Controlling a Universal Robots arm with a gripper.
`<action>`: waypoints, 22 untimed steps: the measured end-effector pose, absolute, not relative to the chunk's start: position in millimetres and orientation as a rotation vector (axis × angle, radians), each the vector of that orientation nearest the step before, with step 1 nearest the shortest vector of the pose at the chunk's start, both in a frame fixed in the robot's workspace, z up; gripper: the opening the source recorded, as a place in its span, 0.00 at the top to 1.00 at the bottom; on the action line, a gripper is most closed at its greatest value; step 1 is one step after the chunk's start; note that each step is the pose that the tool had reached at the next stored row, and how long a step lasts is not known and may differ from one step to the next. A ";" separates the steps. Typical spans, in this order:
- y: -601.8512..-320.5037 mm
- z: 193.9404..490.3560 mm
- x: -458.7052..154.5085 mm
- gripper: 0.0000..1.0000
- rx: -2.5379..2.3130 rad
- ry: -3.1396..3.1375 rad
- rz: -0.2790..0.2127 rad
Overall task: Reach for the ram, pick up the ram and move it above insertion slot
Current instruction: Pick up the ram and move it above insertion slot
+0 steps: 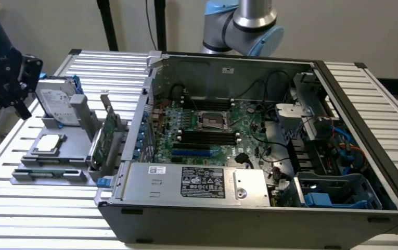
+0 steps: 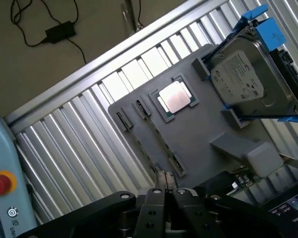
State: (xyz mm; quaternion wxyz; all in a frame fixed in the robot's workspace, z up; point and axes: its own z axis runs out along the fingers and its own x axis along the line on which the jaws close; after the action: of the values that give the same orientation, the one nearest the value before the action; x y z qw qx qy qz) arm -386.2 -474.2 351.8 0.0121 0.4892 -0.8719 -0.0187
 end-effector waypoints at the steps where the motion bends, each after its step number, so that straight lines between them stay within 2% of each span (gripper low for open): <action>1: -474.2 351.6 -386.2 0.89 1.549 -2.704 -0.058; 22: -474.2 347.7 -386.2 0.89 2.035 -2.363 -0.041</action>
State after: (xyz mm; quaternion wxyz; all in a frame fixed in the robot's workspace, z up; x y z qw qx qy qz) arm -386.2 -474.2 347.7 0.0114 0.6524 -0.7577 -0.0130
